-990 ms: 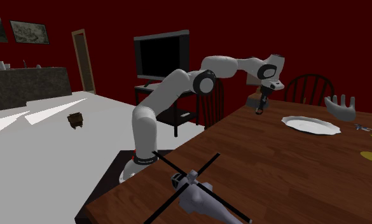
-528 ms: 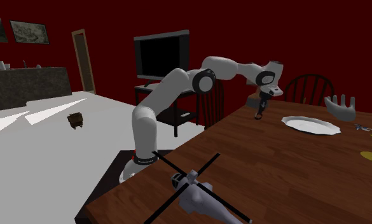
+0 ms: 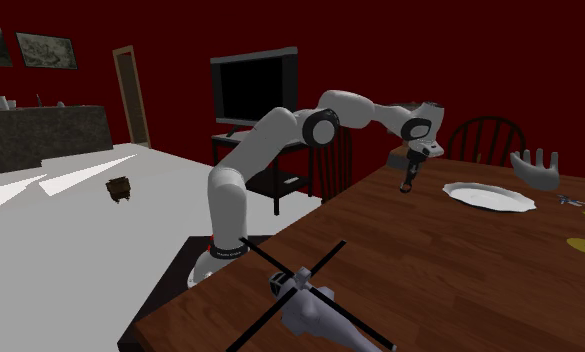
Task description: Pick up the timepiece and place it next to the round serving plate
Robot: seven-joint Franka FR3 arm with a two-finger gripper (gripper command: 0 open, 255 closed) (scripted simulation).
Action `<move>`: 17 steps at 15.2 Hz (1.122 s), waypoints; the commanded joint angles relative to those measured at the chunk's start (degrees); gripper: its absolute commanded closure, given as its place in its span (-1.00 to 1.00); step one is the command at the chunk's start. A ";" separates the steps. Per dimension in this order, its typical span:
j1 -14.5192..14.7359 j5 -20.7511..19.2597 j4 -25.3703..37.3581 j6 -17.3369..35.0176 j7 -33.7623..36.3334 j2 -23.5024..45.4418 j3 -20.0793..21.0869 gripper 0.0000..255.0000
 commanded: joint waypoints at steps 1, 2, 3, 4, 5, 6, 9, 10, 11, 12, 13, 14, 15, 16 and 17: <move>0.00 0.00 -0.02 0.03 -0.01 0.00 0.00 1.00; 0.00 0.00 -0.02 0.03 -0.01 0.00 0.00 1.00; 0.00 0.00 -0.02 0.03 -0.01 0.00 0.00 -1.00; 0.00 0.00 -0.03 0.03 -0.01 0.00 0.00 -1.00; 0.00 0.00 -0.03 0.03 -0.01 0.00 0.00 -1.00; 0.00 0.00 -0.03 0.03 -0.01 0.00 0.00 -1.00; -0.27 -0.06 1.16 -1.57 0.11 -0.39 -0.05 -1.00; -0.55 -0.12 2.53 -3.24 0.25 -0.66 -0.09 -1.00; -0.84 -0.18 4.12 -5.01 0.40 -0.81 -0.13 -1.00; -1.07 -0.23 5.55 -6.47 0.53 -0.83 -0.16 -1.00; -1.07 -0.24 5.55 -6.47 0.54 -0.83 -0.15 -1.00; -1.07 -0.23 5.52 -6.46 0.53 -0.85 -0.15 -1.00; -1.07 -0.23 5.54 -6.47 0.54 -0.83 -0.15 -1.00; -1.07 -0.23 5.55 -6.47 0.54 -0.83 -0.15 -1.00; -1.07 -0.23 5.55 -6.47 0.54 -0.83 -0.15 -1.00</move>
